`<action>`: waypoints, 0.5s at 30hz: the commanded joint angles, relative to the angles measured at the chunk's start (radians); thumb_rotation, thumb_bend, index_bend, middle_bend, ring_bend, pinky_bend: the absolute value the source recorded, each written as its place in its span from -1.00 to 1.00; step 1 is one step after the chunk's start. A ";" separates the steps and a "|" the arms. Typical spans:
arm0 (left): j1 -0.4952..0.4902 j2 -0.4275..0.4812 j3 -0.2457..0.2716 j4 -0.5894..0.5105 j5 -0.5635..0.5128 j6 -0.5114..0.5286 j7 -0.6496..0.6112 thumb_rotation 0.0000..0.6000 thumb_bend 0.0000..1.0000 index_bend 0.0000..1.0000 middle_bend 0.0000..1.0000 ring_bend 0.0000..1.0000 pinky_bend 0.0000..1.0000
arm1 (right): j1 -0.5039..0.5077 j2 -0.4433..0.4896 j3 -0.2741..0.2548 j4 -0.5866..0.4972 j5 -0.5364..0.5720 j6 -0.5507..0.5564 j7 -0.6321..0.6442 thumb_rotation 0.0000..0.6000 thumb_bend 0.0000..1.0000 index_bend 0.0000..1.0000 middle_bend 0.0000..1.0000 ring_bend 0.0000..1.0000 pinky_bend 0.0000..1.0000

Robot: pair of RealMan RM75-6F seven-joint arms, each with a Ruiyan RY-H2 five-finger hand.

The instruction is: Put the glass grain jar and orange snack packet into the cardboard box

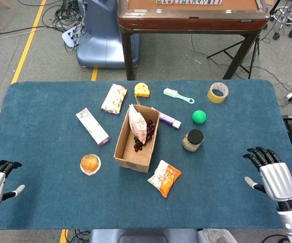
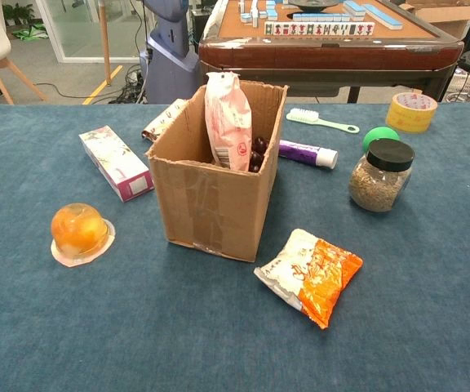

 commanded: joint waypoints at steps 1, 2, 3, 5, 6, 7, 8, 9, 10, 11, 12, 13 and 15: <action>0.009 0.001 0.001 -0.002 -0.007 0.009 0.003 1.00 -0.83 -0.27 -0.17 -0.44 -0.23 | 0.007 -0.003 -0.003 -0.004 -0.018 -0.011 0.000 1.00 -0.82 -0.35 -0.51 -0.65 -0.51; 0.013 0.001 0.001 -0.003 -0.007 0.016 0.004 1.00 -0.83 -0.27 -0.17 -0.44 -0.23 | 0.009 -0.003 -0.005 -0.004 -0.020 -0.020 0.000 1.00 -0.81 -0.35 -0.51 -0.65 -0.51; 0.014 0.002 0.000 -0.003 -0.006 0.020 0.005 1.00 -0.83 -0.27 -0.17 -0.44 -0.23 | 0.010 -0.002 -0.007 -0.005 -0.018 -0.029 0.004 1.00 -0.80 -0.35 -0.51 -0.65 -0.51; 0.014 0.003 -0.002 -0.005 -0.005 0.023 0.003 1.00 -0.83 -0.27 -0.17 -0.44 -0.23 | 0.016 0.001 -0.006 -0.008 -0.013 -0.047 0.012 1.00 -0.78 -0.35 -0.51 -0.65 -0.51; 0.014 0.004 -0.003 -0.005 -0.004 0.023 0.002 1.00 -0.83 -0.27 -0.17 -0.44 -0.23 | 0.019 0.001 -0.004 -0.008 -0.012 -0.052 0.014 1.00 -0.78 -0.35 -0.51 -0.65 -0.51; 0.014 0.005 -0.002 -0.006 -0.002 0.022 0.001 1.00 -0.83 -0.27 -0.17 -0.44 -0.23 | 0.021 -0.001 -0.001 -0.006 -0.012 -0.054 0.014 1.00 -0.78 -0.35 -0.51 -0.65 -0.51; 0.014 0.006 -0.001 -0.006 -0.001 0.022 -0.001 1.00 -0.83 -0.27 -0.17 -0.44 -0.23 | 0.025 -0.005 0.002 -0.003 -0.015 -0.057 0.016 1.00 -0.78 -0.35 -0.51 -0.65 -0.51; 0.015 0.007 -0.001 -0.006 -0.001 0.022 -0.002 1.00 -0.83 -0.27 -0.17 -0.44 -0.23 | 0.028 -0.008 0.004 -0.001 -0.018 -0.060 0.020 1.00 -0.79 -0.35 -0.51 -0.65 -0.51; 0.015 0.007 0.000 -0.006 0.000 0.022 -0.004 1.00 -0.83 -0.27 -0.17 -0.44 -0.23 | 0.031 -0.012 0.006 0.000 -0.021 -0.062 0.024 1.00 -0.79 -0.35 -0.51 -0.65 -0.51; 0.015 0.007 -0.002 -0.006 0.000 0.023 -0.006 1.00 -0.83 -0.27 -0.17 -0.44 -0.23 | 0.038 -0.016 0.009 0.002 -0.024 -0.070 0.028 1.00 -0.80 -0.35 -0.51 -0.65 -0.51; 0.014 0.007 -0.003 -0.005 -0.001 0.023 -0.008 1.00 -0.83 -0.27 -0.17 -0.44 -0.23 | 0.045 -0.018 0.012 0.003 -0.027 -0.077 0.027 1.00 -0.81 -0.35 -0.51 -0.65 -0.51; 0.014 0.007 -0.005 -0.004 -0.001 0.024 -0.009 1.00 -0.83 -0.27 -0.17 -0.44 -0.23 | 0.054 -0.020 0.016 0.002 -0.031 -0.086 0.024 1.00 -0.83 -0.35 -0.51 -0.65 -0.51; 0.014 0.007 -0.005 -0.003 -0.001 0.024 -0.010 1.00 -0.83 -0.27 -0.17 -0.44 -0.23 | 0.078 -0.024 0.031 -0.004 -0.035 -0.108 0.015 1.00 -0.87 -0.36 -0.51 -0.65 -0.51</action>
